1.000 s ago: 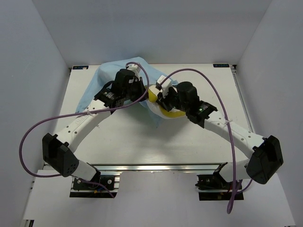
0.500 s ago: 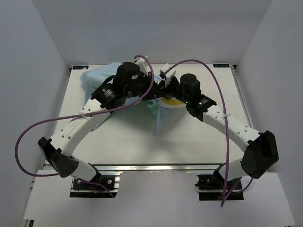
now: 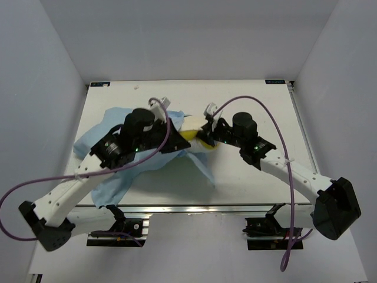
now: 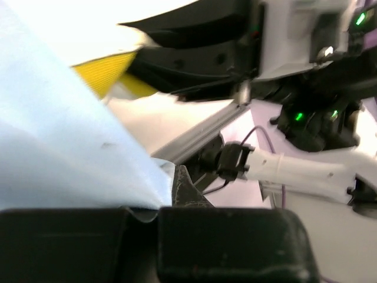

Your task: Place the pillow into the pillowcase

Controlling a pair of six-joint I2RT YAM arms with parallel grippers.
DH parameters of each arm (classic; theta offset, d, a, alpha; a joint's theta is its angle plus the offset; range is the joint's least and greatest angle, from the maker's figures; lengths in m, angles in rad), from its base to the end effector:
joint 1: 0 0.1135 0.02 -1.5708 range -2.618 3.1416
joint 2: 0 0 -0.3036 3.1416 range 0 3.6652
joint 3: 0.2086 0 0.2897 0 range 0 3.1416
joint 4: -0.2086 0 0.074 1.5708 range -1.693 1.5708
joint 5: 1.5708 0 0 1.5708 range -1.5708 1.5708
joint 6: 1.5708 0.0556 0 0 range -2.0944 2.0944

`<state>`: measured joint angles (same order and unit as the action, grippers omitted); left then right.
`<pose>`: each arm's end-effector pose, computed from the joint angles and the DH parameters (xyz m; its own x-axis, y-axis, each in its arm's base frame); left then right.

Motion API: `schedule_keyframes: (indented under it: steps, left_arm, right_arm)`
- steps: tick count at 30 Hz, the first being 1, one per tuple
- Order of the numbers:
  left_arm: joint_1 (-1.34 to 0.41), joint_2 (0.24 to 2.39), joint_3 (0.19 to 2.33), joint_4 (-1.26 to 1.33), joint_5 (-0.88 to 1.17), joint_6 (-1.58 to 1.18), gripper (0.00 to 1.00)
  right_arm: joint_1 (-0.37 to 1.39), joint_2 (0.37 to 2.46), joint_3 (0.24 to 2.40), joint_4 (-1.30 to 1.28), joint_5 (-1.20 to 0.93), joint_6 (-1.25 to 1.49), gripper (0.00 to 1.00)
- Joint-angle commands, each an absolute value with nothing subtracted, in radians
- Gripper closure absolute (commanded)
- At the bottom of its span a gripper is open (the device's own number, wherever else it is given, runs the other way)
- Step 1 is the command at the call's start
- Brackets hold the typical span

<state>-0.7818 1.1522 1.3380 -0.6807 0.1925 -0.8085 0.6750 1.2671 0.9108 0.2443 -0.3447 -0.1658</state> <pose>0.1892 -0.2029 0.4411 -0.8193 -0.1869 -0.5420 0.3163 0.6411 -0.6992 0.2547 0.2279 0.3465 0.0543 -0.1555 -0.9863 -0.8530 0.5062 -0.1268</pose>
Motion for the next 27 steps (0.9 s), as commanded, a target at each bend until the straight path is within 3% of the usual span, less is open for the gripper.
schedule_keyframes:
  steps: [1,4,5,7,10,12,13,14,15,17,20,23,27]
  left_arm:
    - [-0.795,1.030,1.188,-0.522,0.199,-0.896,1.00]
    - [-0.795,0.989,1.039,-0.465,0.193,-0.930,1.00]
    - [-0.795,0.986,0.966,-0.444,0.208,-0.949,1.00]
    - [-0.795,0.999,0.901,-0.382,0.228,-0.968,1.00]
    - [-0.795,1.041,0.819,-0.322,0.274,-0.992,0.86]
    - [-0.795,1.063,0.801,-0.304,0.322,-0.996,0.65]
    - [-0.796,1.074,0.804,-0.314,0.336,-0.991,0.57]
    - [-0.796,1.075,0.827,-0.330,0.353,-0.985,0.45]
    - [-0.796,1.069,0.844,-0.377,0.354,-0.974,0.39]
    - [-0.796,1.036,0.886,-0.437,0.333,-0.945,0.32]
    - [-0.796,0.976,0.972,-0.549,0.295,-0.919,0.23]
    - [-0.796,0.936,1.066,-0.667,0.206,-0.891,0.19]
    - [-0.796,0.948,1.178,-0.803,-0.066,-0.794,0.02]
  right_arm:
    - [0.667,1.204,0.833,0.273,-0.469,-0.256,1.00]
    - [0.641,1.189,0.799,0.189,-0.556,-0.368,0.81]
    - [0.631,1.190,0.796,0.161,-0.592,-0.400,0.70]
    - [0.595,1.196,0.796,0.099,-0.690,-0.458,0.60]
    - [0.560,1.198,0.813,-0.093,-0.765,-0.615,0.44]
    - [0.523,1.180,0.821,-0.230,-0.788,-0.718,0.36]
    - [0.506,1.169,0.828,-0.277,-0.811,-0.753,0.23]
    - [0.468,1.137,0.831,-0.355,-0.819,-0.806,0.21]
    - [0.447,1.117,0.831,-0.389,-0.827,-0.833,0.18]
    - [0.385,1.056,0.833,-0.437,-0.833,-0.856,0.11]
    - [0.335,1.040,0.879,-0.471,-0.825,-0.853,0.11]
    - [0.310,1.060,0.908,-0.405,-0.798,-0.705,0.11]
    - [0.305,1.120,0.916,-0.111,-0.674,-0.296,0.11]
